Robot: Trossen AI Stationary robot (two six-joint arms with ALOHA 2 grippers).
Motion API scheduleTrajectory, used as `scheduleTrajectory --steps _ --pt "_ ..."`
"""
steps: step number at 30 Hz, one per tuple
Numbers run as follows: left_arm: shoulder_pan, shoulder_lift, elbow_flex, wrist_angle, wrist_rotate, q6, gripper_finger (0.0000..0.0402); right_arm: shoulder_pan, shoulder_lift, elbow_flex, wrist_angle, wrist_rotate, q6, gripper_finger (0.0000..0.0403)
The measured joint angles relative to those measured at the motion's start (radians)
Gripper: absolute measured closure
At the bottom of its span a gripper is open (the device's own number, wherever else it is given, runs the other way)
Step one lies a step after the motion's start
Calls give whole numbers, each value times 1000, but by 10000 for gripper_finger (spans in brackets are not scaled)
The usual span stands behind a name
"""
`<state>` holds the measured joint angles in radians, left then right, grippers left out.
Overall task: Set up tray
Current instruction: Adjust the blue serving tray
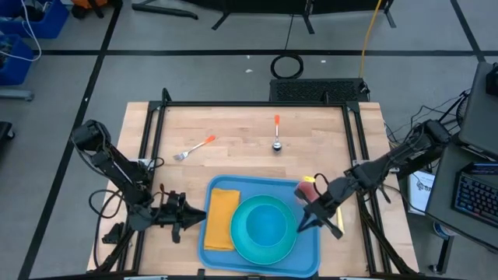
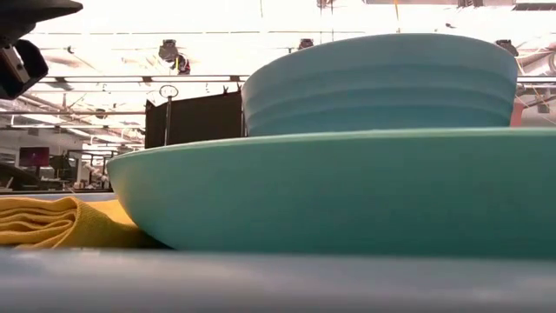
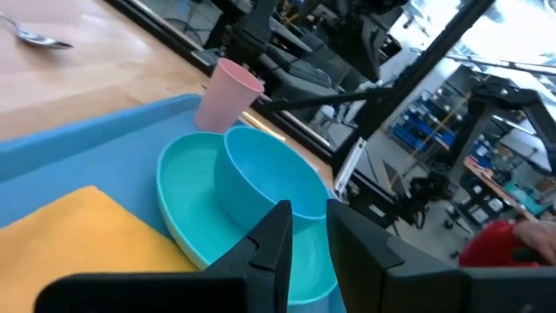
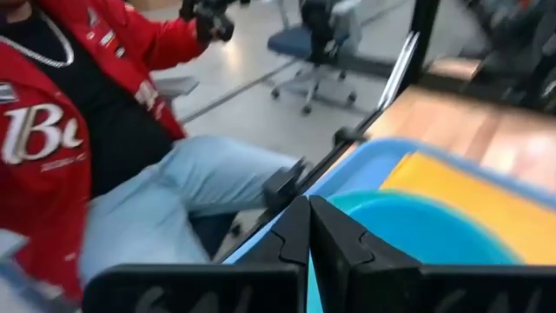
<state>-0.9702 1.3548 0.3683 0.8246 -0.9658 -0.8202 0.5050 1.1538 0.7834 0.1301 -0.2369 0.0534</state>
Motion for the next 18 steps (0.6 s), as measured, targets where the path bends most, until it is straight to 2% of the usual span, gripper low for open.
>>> scheduleTrajectory --steps 7,12,16,18 --pt "24 0 0 -8 7 -24 325 86 0 0 -30 63 131 403" --pt "71 0 5 -10 182 -55 330 146 23 0 -62 109 243 403" --pt "74 1 66 -143 258 -99 382 181 95 0 -60 101 356 403" --pt "72 1 111 -234 268 -107 393 198 141 0 -58 76 403 403"
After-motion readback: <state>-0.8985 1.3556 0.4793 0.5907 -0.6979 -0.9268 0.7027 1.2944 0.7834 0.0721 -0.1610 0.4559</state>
